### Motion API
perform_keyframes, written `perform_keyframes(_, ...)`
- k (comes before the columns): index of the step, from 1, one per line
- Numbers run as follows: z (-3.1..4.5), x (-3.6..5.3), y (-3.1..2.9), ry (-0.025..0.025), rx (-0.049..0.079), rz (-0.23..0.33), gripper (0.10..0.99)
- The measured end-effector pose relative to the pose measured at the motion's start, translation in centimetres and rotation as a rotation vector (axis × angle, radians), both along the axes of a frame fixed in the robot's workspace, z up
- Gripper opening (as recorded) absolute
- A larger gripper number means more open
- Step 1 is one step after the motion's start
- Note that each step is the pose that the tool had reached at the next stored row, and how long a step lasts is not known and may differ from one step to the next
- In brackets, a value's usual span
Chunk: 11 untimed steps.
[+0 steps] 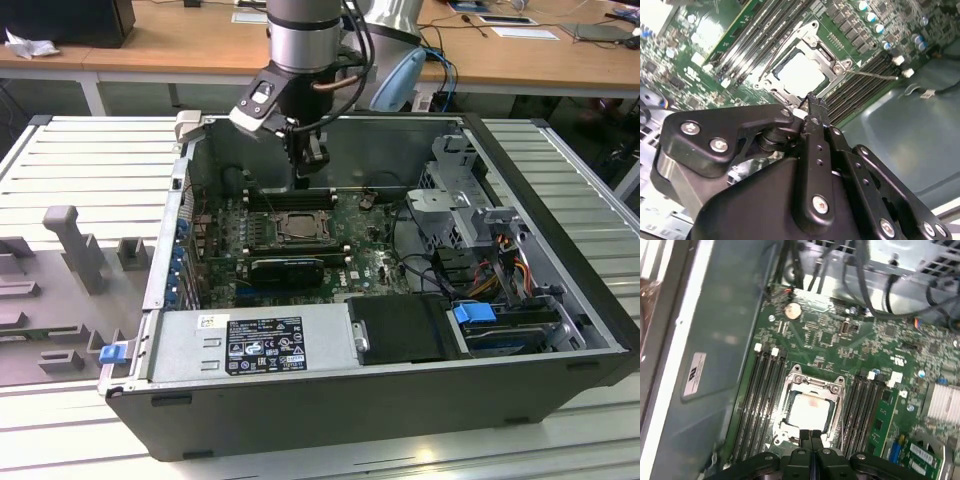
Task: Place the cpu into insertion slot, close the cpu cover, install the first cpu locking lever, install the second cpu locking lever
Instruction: 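Install the first cpu locking lever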
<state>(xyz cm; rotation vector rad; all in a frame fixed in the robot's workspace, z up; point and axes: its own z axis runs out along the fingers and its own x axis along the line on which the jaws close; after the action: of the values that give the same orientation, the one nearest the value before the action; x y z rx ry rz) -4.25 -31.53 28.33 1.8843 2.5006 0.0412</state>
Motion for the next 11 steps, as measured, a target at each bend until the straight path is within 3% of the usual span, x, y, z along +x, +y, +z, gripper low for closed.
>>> perform_keyframes(4, -0.1, 0.0, 0.0, 0.0001, 0.0, 0.063, 0.106)
perform_keyframes(6, -0.12, 0.0, 0.0, 0.0001, 0.0, 0.122, 0.106)
perform_keyframes(9, -0.14, 0.0, 0.0, 0.0001, 0.0, 0.278, 0.106)
perform_keyframes(11, -0.22, 0.0, 0.0, 0.0, 0.0, 0.349, 0.106)
